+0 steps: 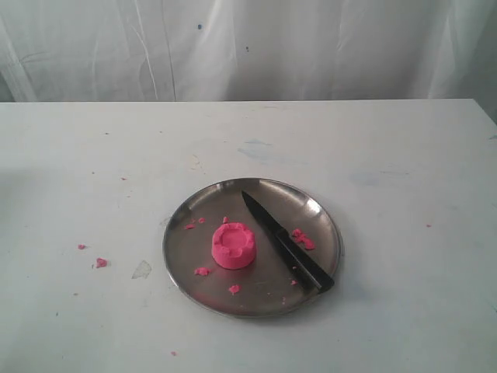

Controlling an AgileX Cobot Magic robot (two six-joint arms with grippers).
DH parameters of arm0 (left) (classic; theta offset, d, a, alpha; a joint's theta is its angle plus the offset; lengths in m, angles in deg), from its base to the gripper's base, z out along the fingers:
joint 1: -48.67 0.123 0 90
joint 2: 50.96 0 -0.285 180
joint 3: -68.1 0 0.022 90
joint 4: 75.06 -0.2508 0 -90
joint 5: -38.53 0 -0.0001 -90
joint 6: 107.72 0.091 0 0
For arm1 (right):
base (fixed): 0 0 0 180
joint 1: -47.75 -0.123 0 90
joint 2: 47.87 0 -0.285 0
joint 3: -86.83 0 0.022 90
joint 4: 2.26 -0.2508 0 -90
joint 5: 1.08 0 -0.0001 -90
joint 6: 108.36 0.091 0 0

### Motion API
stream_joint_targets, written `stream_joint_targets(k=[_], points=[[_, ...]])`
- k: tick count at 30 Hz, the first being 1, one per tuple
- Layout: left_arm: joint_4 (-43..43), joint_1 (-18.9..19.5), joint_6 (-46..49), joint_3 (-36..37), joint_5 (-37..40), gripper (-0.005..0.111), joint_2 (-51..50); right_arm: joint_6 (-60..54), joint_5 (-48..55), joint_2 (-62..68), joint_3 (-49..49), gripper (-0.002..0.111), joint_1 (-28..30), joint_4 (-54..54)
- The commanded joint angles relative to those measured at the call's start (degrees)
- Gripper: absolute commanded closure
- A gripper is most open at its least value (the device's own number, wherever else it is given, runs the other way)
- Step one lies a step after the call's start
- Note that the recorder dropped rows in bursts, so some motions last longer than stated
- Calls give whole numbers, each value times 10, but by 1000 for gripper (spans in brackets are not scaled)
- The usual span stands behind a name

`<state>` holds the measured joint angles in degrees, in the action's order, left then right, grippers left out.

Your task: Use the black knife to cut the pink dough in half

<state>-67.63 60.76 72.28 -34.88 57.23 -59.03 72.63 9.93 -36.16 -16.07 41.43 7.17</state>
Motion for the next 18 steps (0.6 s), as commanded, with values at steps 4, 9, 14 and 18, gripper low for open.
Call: stream_joint_targets(k=[4, 9, 14, 18], points=[[-5, -2, 0, 2, 8, 107, 3, 303, -104, -4, 1, 108, 5, -225], [-5, -2, 0, 2, 8, 107, 3, 435, -224, -4, 1, 108, 5, -238], [-5, -2, 0, 2, 8, 107, 3, 686, -562, -4, 1, 108, 5, -289], [-5, -2, 0, 2, 8, 107, 3, 699, -721, -4, -52, 108, 5, -410]])
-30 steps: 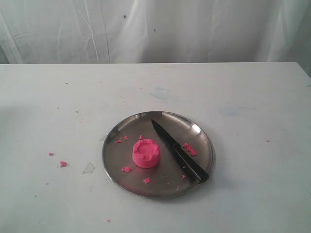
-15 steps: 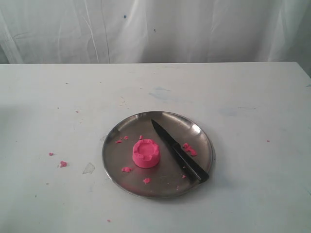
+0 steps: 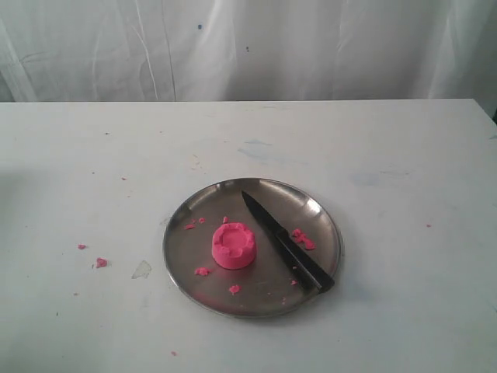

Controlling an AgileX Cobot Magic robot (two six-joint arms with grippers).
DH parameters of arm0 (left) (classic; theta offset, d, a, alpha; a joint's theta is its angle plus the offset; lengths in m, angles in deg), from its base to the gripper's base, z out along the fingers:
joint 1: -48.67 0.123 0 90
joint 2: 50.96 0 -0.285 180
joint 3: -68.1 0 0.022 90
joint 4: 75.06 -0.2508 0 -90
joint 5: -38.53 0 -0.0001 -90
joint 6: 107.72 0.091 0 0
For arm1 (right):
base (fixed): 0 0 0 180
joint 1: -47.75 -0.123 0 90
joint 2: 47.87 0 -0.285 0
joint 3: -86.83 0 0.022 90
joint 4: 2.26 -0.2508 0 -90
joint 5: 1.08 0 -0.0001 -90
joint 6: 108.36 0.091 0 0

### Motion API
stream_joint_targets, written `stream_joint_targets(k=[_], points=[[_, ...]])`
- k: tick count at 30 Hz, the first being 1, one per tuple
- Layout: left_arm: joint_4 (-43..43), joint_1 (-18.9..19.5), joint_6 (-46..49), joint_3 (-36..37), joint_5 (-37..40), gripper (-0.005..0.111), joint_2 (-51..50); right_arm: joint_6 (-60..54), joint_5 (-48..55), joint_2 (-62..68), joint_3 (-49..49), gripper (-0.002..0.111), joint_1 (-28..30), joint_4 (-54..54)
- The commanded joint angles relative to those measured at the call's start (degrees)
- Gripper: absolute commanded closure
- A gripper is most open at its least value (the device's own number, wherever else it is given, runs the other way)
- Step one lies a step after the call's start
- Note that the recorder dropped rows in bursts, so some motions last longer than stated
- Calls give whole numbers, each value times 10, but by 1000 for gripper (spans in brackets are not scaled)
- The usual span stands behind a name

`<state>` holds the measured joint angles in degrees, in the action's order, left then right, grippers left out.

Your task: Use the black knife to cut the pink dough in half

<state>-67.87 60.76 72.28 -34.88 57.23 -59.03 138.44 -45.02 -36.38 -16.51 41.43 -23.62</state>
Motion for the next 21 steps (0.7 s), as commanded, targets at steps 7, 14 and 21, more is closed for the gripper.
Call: stream_joint_targets(k=[7, 14, 21], points=[[-2, -51, 0, 2, 8, 107, 3, -349, -48, 10, -241, 108, 5, 53], [-2, -84, 0, 2, 8, 107, 3, -567, 239, 110, -357, 108, 5, 500], [-2, -84, 0, 2, 8, 107, 3, -668, 309, 264, -352, 108, 1, 497]])
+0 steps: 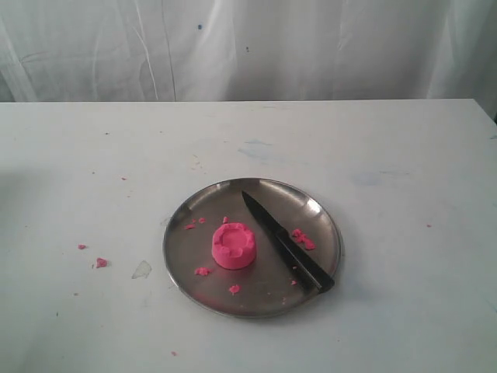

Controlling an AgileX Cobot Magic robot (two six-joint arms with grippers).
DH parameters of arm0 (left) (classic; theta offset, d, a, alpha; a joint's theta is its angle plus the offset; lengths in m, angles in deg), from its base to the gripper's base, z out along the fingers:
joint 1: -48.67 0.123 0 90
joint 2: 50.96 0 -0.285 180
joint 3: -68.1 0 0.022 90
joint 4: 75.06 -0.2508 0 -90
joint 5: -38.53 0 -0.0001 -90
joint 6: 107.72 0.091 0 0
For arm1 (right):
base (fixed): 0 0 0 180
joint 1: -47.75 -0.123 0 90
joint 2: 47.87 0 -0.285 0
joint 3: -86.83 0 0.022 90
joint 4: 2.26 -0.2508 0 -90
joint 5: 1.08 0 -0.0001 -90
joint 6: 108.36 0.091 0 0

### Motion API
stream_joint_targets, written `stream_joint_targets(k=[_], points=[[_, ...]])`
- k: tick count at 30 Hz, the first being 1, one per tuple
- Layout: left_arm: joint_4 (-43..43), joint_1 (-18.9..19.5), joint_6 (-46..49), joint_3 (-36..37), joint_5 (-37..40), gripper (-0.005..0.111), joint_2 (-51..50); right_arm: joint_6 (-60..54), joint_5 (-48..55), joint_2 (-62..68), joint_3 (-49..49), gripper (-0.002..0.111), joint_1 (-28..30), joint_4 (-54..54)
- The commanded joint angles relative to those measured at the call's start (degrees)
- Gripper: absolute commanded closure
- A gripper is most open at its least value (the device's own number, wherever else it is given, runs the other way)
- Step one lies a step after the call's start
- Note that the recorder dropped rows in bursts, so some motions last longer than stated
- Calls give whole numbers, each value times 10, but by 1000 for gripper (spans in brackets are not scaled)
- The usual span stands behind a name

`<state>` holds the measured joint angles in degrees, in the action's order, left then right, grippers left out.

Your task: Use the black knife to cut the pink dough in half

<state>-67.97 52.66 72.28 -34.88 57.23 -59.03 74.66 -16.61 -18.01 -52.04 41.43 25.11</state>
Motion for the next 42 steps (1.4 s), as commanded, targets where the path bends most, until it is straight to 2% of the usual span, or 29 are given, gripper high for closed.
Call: stream_joint_targets(k=[1, 6, 9, 12, 15, 18, 20, 30, 34, 39, 42], points=[[-1, -3, 0, 2, 8, 107, 3, -30, 23, 107, 3, 108, 1, 10], [-1, -3, 0, 2, 8, 107, 3, -13, 44, 228, -1, 108, 1, -19], [-1, 0, 0, 2, 3, 107, 3, 60, 159, 306, -30, 108, 1, -90], [-1, 0, 0, 2, 3, 107, 3, 72, 329, 404, -73, 108, -14, -102], [-1, 0, 0, 2, 2, 107, 3, -5, 436, 492, -122, 108, -59, -141], [-1, 0, 0, 2, 2, 107, 3, -122, 518, 564, -173, 108, -108, -247], [-1, 0, 0, 2, 2, 107, 3, -162, 533, 604, -194, 108, -139, -288], [-1, 0, 0, 2, 2, 107, 3, -162, 466, 691, -205, 107, -220, -291], [-1, 0, 0, 2, 2, 107, 3, -162, 467, 695, -205, 90, -247, -291], [-1, 0, 0, 2, 2, 107, 3, -162, 469, 695, -205, 58, -268, -291], [-1, 0, 0, 2, 2, 107, 3, -162, 459, 695, -205, 58, -268, -291]])
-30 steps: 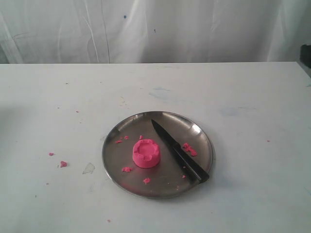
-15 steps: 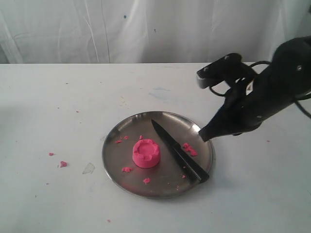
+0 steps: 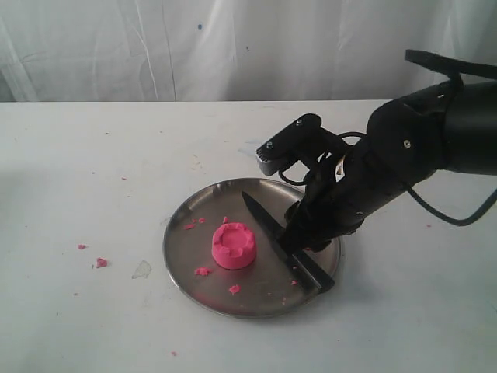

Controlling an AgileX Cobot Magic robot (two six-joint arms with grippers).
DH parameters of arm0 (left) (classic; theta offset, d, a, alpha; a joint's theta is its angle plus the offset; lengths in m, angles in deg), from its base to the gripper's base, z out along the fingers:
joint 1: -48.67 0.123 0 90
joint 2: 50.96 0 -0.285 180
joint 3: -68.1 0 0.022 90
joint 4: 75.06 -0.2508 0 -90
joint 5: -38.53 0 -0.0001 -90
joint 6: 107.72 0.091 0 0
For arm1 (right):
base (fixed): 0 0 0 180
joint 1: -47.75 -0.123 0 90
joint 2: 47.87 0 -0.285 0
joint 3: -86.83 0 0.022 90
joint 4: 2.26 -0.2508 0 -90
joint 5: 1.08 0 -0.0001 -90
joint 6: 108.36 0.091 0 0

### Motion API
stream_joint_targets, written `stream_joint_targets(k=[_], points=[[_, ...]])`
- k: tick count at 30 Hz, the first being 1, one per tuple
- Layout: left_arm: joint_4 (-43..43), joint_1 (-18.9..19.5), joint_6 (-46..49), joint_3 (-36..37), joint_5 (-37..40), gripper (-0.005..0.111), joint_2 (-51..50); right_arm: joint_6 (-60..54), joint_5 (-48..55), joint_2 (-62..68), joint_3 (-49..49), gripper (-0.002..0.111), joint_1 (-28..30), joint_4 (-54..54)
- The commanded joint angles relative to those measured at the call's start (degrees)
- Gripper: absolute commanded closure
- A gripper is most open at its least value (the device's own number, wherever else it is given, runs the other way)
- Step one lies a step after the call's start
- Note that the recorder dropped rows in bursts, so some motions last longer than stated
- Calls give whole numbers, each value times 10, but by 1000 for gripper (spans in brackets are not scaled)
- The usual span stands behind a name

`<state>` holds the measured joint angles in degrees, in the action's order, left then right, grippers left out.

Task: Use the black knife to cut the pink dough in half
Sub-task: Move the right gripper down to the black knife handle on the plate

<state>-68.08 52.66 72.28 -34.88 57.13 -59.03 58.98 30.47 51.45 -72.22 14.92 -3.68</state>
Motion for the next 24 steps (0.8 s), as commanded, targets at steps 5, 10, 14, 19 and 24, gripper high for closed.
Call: stream_joint_targets(k=[5, 10, 14, 19, 24], points=[[0, 0, 0, 2, 3, 107, 3, -6, -16, 7, -3, 60, -3, -3], [0, 0, 0, 2, 3, 107, 3, -6, -14, 55, -3, 60, -3, -3], [0, 0, 0, 2, 3, 107, 3, -6, -21, 82, -3, 60, -3, -3], [0, 0, 0, 2, 3, 107, 3, -6, -23, 103, -3, 61, -3, -3], [0, 0, 0, 2, 3, 107, 3, -2, -26, 112, -3, 61, -3, -3]])
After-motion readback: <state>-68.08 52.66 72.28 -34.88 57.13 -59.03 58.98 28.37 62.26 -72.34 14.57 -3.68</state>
